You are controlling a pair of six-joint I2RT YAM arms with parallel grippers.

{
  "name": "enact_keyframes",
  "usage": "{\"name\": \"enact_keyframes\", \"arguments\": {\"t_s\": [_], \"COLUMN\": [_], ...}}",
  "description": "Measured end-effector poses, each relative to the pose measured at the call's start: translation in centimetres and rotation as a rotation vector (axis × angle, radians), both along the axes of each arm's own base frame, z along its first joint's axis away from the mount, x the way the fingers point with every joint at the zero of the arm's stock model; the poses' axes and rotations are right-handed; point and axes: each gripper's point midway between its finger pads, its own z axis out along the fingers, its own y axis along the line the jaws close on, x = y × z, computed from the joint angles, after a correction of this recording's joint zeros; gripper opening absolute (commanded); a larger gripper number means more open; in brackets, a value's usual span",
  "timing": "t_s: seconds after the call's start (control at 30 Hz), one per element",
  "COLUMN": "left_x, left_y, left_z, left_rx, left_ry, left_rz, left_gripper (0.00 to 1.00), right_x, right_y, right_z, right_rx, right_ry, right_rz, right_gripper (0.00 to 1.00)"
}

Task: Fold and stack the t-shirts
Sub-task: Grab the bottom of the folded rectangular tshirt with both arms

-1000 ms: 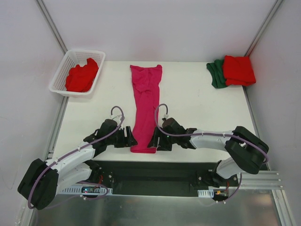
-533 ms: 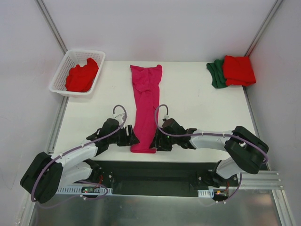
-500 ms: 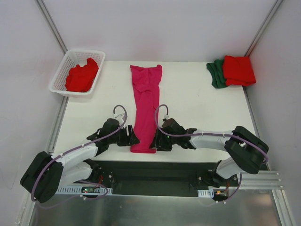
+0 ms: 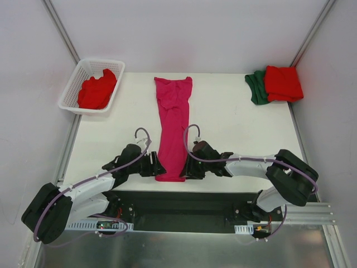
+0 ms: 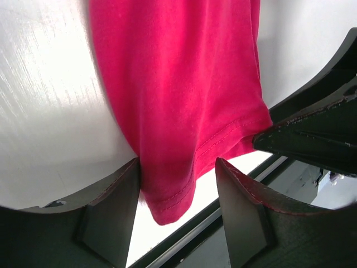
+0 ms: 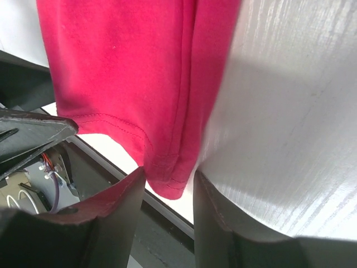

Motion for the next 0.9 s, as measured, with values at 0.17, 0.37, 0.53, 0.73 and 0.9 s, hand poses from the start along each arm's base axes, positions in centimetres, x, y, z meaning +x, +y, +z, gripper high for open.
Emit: {"name": "enact_keyframes", "arguments": {"t_s": [0.17, 0.37, 0.53, 0.73, 0.9], "left_x": [-0.4, -0.9, -1.2, -1.5, -1.7], "left_y": [0.2, 0.4, 0.5, 0.7, 0.9], "left_z": [0.0, 0.0, -0.2, -0.7, -1.2], "left_rx": [-0.007, -0.008, -0.003, 0.009, 0.023], "left_ry": [-0.001, 0.009, 0.022, 0.045, 0.062], "left_rz": [0.001, -0.004, -0.006, -0.002, -0.001], "left_gripper": [0.55, 0.52, 0.42, 0.26, 0.11], "right_x": [0.1, 0.4, 0.6, 0.7, 0.6], "right_y": [0.1, 0.5, 0.6, 0.5, 0.2], "right_z": [-0.1, 0.1, 0.0, -0.4, -0.7], "right_rx": [-0.001, -0.002, -0.008, -0.024, -0.039], "right_ry": [0.001, -0.006, -0.011, -0.014, -0.012], "right_rz": [0.001, 0.006, 0.009, 0.01, 0.012], "right_gripper": [0.43, 0.43, 0.39, 0.22, 0.07]}}
